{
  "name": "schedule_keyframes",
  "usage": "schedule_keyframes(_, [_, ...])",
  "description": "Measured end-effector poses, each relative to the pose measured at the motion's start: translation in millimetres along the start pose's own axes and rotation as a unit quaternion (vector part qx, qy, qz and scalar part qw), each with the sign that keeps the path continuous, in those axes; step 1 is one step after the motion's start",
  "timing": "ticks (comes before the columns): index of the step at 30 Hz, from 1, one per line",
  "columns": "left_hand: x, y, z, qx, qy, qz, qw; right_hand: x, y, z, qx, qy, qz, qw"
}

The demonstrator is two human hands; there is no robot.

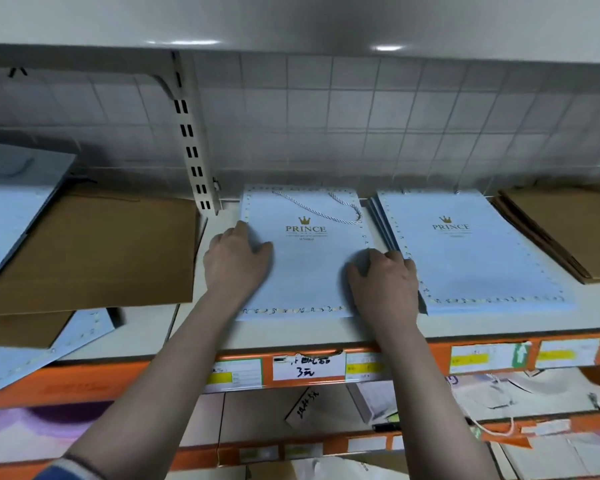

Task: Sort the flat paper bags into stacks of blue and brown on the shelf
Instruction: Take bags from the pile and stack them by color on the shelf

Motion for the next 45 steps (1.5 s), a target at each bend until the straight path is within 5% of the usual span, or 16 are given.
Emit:
schedule_keyframes(16, [-25,-15,-5,0.032,-0.012,-0.088,0.996,-3,-21,-7,0.026,0.017,-0.026,0.999])
schedule_keyframes(25, [23,21,13,-0.040,-0.162,0.029,0.986,4,1,-15,0.061,0.014,0.035,0.997])
schedule_keyframes(33, [96,49,-14,-0.030,-0.215,0.108,0.970,-3,35,-71,0.115,-0.002,0.005,0.993])
schedule_keyframes(45, [287,114,-167,0.000,-0.219,0.220,0.951,-11,150,-269,0.195,-0.044,0.038,0.979])
Point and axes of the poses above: each hand's wrist, its own y-axis away from the middle knuckle, its own x-axis out of the back of the hand, z = x × y, the point moved 8 cm from there along -y, towards the middle knuckle, and after that the axes turned 3 degrees about y, right-handed, at the moved point
